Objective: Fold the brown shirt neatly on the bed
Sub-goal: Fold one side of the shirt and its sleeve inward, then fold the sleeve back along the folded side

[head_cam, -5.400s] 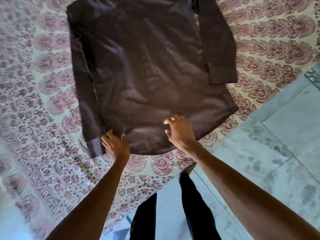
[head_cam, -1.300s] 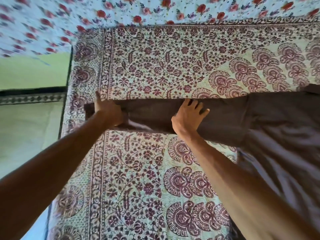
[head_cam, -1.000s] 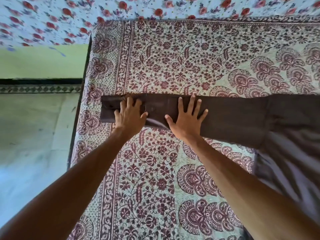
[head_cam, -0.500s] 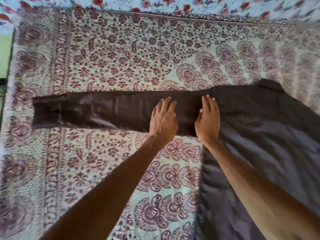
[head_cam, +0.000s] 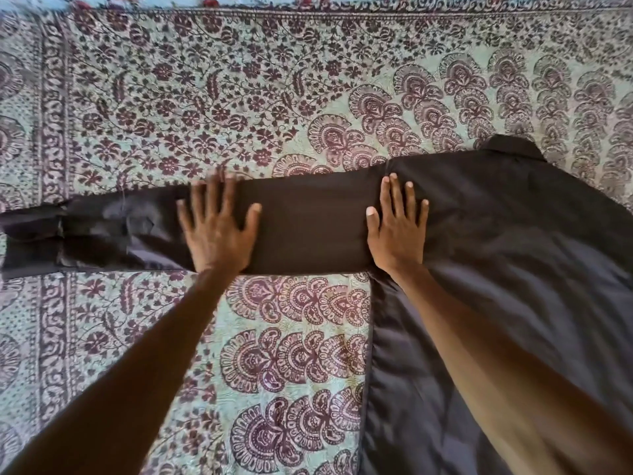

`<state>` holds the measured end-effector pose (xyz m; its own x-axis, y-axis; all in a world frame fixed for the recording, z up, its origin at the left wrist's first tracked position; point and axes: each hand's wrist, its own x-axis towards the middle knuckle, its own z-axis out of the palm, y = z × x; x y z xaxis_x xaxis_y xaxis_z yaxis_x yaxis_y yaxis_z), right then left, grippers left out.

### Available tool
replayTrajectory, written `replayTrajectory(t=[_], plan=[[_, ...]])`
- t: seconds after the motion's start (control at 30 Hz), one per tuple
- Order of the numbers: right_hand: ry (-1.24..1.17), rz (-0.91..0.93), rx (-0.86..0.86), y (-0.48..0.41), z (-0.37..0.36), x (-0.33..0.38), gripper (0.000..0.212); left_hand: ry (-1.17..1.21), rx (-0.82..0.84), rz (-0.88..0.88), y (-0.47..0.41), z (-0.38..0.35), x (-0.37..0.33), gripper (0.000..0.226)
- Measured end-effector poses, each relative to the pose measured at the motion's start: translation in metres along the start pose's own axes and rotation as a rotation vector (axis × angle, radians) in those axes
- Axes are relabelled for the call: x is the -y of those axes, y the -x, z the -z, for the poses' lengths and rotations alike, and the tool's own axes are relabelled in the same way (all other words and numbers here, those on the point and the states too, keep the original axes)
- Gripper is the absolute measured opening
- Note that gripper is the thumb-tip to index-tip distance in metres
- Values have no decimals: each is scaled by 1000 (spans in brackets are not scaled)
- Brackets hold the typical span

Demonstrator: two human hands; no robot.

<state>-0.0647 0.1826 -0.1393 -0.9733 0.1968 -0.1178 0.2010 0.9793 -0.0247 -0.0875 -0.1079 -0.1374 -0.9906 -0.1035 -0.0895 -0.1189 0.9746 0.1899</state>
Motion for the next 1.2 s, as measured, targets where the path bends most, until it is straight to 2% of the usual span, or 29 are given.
replayTrajectory(t=[0.1, 0.17, 0.2, 0.23, 0.3, 0.33, 0.37, 0.5, 0.63, 0.73, 0.8, 0.9, 1.03, 1.2], plan=[[58, -99, -32, 4, 12, 26, 62, 12, -58, 269, -8, 15, 73, 69], [1, -48, -31, 5, 19, 70, 63, -2, -80, 375, -11, 21, 81, 66], [-69, 11, -7, 7, 19, 96, 63, -4, -79, 331, -10, 23, 73, 63], [-135, 58, 31, 11, 16, 122, 66, 6, -64, 217, -7, 23, 62, 60], [-194, 64, 64, 20, 5, 159, 71, -4, -3, -68, 9, 16, 39, 60], [-190, 38, 61, 23, 0, 168, 72, -14, 20, -132, 16, 13, 40, 62], [-177, 20, 57, 24, -4, 171, 72, -17, 19, -121, 19, 13, 50, 64], [-142, 48, 55, 19, -5, 160, 73, -22, -40, 167, 9, 26, 137, 69], [-182, 66, 192, 15, 5, 158, 74, -10, 26, 136, 2, 45, 184, 65], [-271, 87, 268, 12, 26, 151, 73, 119, 32, 267, 1, 64, 153, 60], [-393, 92, 156, 17, 45, 145, 61, 233, -33, 297, 6, 79, 116, 50], [-559, 89, -48, 49, 76, 130, 31, 434, -32, 157, 31, 91, 57, 30], [-760, 1, 18, 104, 99, 90, 20, 757, 108, 37, 82, 89, -10, 24], [-842, -122, -8, 150, 108, 2, 16, 758, 176, -98, 146, 71, -86, 21]])
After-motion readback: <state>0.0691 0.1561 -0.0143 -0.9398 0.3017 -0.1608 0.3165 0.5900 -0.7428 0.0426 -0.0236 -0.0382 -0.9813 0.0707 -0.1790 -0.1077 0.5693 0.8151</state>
